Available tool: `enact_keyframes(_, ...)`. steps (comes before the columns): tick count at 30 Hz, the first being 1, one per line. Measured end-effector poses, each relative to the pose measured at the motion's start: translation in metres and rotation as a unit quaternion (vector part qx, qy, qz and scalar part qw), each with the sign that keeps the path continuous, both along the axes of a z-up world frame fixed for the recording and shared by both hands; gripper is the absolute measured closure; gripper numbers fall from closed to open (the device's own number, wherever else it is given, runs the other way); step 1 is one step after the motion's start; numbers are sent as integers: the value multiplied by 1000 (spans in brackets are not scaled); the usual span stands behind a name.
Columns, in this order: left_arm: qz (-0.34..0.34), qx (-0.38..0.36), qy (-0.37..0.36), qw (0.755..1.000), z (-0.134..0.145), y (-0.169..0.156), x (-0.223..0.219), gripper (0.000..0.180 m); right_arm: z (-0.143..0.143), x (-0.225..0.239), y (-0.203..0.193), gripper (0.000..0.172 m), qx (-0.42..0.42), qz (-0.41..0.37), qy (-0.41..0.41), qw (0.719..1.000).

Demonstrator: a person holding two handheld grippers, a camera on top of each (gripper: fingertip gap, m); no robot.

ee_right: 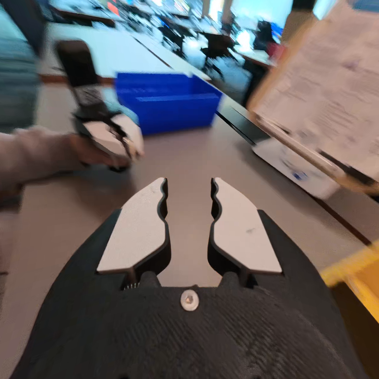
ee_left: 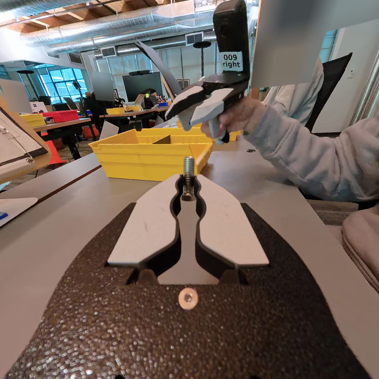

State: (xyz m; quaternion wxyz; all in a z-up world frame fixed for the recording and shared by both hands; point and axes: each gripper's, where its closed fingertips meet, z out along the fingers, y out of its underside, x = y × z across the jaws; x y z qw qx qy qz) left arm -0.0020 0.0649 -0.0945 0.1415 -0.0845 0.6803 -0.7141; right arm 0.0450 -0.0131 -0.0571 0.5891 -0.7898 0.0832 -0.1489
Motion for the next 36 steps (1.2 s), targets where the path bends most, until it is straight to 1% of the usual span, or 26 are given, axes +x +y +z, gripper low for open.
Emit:
enact_keyframes(1,0,0,-2,1000,0,0,0,172,3,-13,24,133,25,43,-5,999)
enact_keyframes(3,1,-1,-4,1000,1,0,-1,172,2,-35,59,138,53,110,-5,993)
enact_keyframes(5,-1,-9,-7,1000,4,1,-2,172,-4,-46,78,139,60,139,-9,988)
enact_keyframes(7,-6,-13,-10,1000,6,1,-3,172,-6,-54,90,147,75,157,-12,985)
enact_keyframes(9,-9,-13,-12,1000,6,1,-4,172,-14,-51,96,151,61,146,-18,987)
enact_keyframes(11,-10,-9,-14,1000,5,0,-5,172,-18,-53,100,163,63,150,-16,987)
enact_keyframes(14,2,8,-15,1000,1,1,-2,172,-23,-50,101,163,47,149,2,988)
enact_keyframes(17,29,6,-22,999,2,0,4,171,-22,-46,98,163,35,131,-28,990)
enact_keyframes(18,42,4,-21,999,2,0,7,166,-19,-38,95,163,30,105,-46,993)
enact_keyframes(19,53,6,-17,998,1,1,11,155,-14,-28,88,162,25,69,-67,995)
enact_keyframes(20,62,11,-10,998,-1,2,13,148,-8,-17,78,162,19,30,-91,995)
enact_keyframes(21,68,16,-6,998,-3,4,16,145,0,-3,64,162,6,-21,-122,992)
enact_keyframes(23,78,14,-3,997,-3,8,19,145,12,32,18,162,-54,-150,-176,971)
enact_keyframes(24,87,10,-2,996,-2,11,21,144,14,48,-11,162,-101,-208,-189,954)
enact_keyframes(26,106,7,6,994,-2,17,27,144,23,80,-73,162,-168,-313,-207,912)
enact_keyframes(28,107,5,21,994,-5,18,30,134,20,110,-129,162,-229,-379,-183,878)
enact_keyframes(30,124,8,40,991,-9,20,37,116,9,133,-174,162,-275,-429,-142,849)
enact_keyframes(31,131,16,46,990,-13,20,39,109,5,142,-189,162,-283,-443,-128,841)
enact_keyframes(34,175,61,41,982,-24,23,49,99,-8,169,-205,162,-291,-446,-90,842)
enact_keyframes(36,205,97,21,974,-31,27,53,100,-16,185,-206,162,-302,-437,-63,845)
